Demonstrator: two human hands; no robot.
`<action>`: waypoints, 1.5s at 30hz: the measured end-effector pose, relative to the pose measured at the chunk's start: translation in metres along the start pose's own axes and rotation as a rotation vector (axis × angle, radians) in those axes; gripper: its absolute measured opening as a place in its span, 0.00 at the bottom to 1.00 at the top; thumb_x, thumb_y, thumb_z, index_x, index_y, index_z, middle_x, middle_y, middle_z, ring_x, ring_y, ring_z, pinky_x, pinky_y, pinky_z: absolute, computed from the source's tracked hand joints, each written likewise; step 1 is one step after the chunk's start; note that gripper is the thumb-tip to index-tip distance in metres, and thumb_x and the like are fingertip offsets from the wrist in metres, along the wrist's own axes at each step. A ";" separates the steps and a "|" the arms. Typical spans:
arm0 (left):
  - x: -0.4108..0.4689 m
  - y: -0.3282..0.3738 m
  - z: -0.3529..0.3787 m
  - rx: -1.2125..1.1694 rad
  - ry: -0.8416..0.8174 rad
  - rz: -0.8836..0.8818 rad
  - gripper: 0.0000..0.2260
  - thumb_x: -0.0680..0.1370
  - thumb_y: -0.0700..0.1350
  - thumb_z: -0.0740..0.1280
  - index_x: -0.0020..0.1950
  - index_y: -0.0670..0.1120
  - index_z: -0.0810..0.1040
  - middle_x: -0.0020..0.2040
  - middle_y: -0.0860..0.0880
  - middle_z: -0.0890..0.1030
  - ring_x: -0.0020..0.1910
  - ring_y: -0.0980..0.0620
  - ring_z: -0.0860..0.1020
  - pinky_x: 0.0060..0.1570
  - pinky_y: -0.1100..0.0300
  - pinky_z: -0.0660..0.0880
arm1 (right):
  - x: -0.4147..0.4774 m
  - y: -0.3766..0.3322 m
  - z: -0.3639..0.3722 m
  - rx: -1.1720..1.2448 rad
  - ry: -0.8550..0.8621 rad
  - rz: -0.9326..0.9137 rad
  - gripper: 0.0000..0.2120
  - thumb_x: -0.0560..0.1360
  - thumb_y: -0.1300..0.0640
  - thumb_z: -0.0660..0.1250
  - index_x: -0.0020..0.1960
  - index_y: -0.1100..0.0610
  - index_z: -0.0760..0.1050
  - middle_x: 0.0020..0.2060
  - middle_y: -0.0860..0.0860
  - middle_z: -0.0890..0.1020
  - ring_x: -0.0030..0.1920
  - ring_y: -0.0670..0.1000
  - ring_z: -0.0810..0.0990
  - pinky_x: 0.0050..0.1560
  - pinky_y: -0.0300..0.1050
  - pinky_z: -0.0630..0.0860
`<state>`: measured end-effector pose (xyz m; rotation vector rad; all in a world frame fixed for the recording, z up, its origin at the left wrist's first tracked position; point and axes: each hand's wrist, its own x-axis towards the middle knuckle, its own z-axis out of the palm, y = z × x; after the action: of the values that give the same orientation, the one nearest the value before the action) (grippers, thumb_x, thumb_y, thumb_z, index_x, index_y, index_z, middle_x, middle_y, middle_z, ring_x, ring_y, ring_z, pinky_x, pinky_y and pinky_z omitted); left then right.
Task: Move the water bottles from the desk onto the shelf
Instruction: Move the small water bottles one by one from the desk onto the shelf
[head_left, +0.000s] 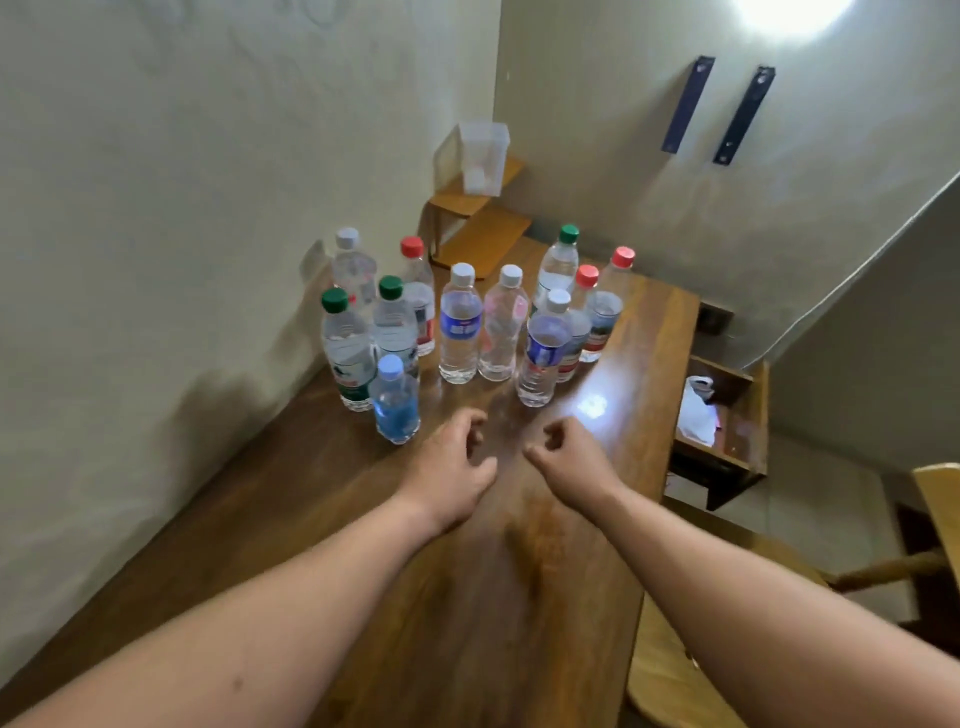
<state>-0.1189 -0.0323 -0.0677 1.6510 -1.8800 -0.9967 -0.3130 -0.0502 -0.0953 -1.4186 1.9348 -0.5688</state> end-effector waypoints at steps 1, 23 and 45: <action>0.021 0.010 0.006 0.007 0.005 0.000 0.25 0.78 0.46 0.74 0.74 0.49 0.73 0.61 0.51 0.81 0.61 0.50 0.80 0.65 0.55 0.76 | 0.021 -0.001 -0.006 0.022 0.034 -0.005 0.17 0.75 0.50 0.77 0.59 0.55 0.76 0.53 0.52 0.84 0.55 0.55 0.83 0.50 0.45 0.74; 0.113 0.030 0.034 -0.332 0.045 -0.093 0.29 0.69 0.52 0.83 0.68 0.52 0.78 0.61 0.50 0.83 0.59 0.53 0.83 0.64 0.49 0.82 | 0.074 0.022 0.000 0.305 0.008 -0.219 0.32 0.71 0.47 0.82 0.69 0.45 0.71 0.63 0.46 0.81 0.62 0.47 0.81 0.65 0.54 0.81; -0.345 -0.078 -0.192 -0.187 0.223 -0.058 0.24 0.75 0.50 0.78 0.68 0.61 0.74 0.61 0.59 0.80 0.54 0.69 0.79 0.52 0.77 0.73 | -0.327 -0.212 0.105 0.139 -0.287 -0.636 0.25 0.68 0.50 0.85 0.60 0.38 0.78 0.50 0.33 0.86 0.50 0.35 0.84 0.48 0.38 0.77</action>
<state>0.1372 0.2585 0.0409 1.6401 -1.5550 -0.9375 -0.0343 0.1963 0.0605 -1.9045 1.1821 -0.7172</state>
